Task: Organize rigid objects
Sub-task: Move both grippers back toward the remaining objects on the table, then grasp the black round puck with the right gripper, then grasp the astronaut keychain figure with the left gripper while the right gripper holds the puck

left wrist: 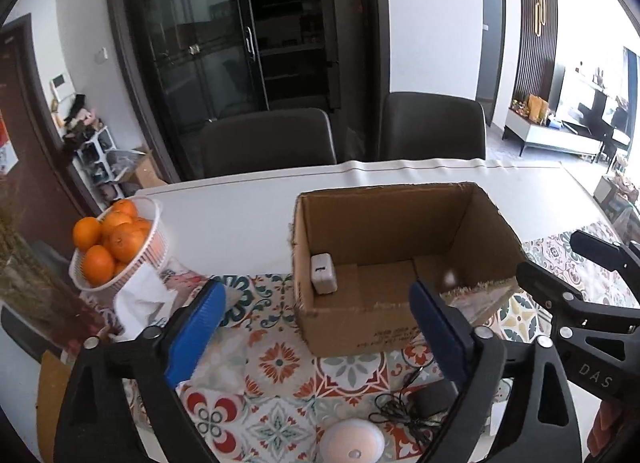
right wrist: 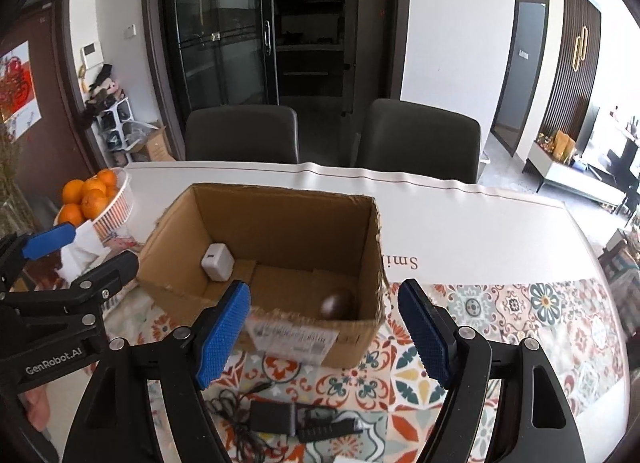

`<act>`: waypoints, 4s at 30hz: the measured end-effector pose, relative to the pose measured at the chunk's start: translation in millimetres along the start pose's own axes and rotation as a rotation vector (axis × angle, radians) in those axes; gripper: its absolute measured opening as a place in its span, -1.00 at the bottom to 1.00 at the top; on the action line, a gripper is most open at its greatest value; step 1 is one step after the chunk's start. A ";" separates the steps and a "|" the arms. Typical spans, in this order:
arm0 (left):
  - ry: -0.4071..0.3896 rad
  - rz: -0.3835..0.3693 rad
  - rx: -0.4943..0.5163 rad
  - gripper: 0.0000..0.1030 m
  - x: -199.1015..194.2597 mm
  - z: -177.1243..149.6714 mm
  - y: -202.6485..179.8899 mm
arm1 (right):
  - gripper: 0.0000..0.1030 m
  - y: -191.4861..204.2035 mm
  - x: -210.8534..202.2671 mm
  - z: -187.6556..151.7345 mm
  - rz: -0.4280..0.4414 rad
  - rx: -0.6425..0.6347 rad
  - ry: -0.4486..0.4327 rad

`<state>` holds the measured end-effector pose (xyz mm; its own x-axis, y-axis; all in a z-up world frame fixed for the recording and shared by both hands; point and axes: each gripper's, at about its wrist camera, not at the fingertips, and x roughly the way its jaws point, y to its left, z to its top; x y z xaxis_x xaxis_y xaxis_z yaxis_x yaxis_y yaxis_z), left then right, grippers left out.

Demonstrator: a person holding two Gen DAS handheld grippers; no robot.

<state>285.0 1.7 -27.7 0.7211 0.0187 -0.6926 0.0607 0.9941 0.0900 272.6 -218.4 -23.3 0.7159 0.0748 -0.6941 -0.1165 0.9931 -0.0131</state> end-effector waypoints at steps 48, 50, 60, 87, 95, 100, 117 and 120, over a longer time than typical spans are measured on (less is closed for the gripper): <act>0.199 0.126 -0.100 1.00 -57.1 -165.3 41.3 | 0.49 75.8 -46.4 -132.7 0.186 -0.144 0.154; 0.226 0.123 -0.099 1.00 -53.3 -174.9 41.7 | 0.49 79.2 -42.1 -140.2 0.192 -0.158 0.175; 0.350 0.102 -0.143 0.99 -32.8 -208.2 45.5 | 0.44 91.2 -17.7 -166.0 0.251 -0.194 0.266; 0.522 0.143 -0.212 0.96 5.4 -246.7 43.1 | -0.40 100.4 56.8 -203.6 0.311 -0.233 0.446; 0.515 0.139 -0.204 0.93 -2.7 -245.9 35.0 | -0.45 94.6 47.4 -205.0 0.308 -0.222 0.414; 0.510 0.100 -0.204 0.91 -12.9 -243.2 23.3 | -0.45 84.2 32.0 -205.4 0.309 -0.205 0.394; 0.566 -0.067 -0.175 0.44 -6.6 -234.8 -23.0 | -0.48 38.6 -12.9 -205.1 0.281 -0.119 0.335; 0.582 -0.085 -0.192 0.25 -3.3 -235.3 -25.8 | -0.48 35.6 -16.6 -207.0 0.277 -0.119 0.325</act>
<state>118.7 1.2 -196.1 0.2210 -0.0602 -0.9734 -0.0627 0.9951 -0.0758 114.1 -203.0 -161.3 0.3948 0.2852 -0.8734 -0.3656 0.9209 0.1354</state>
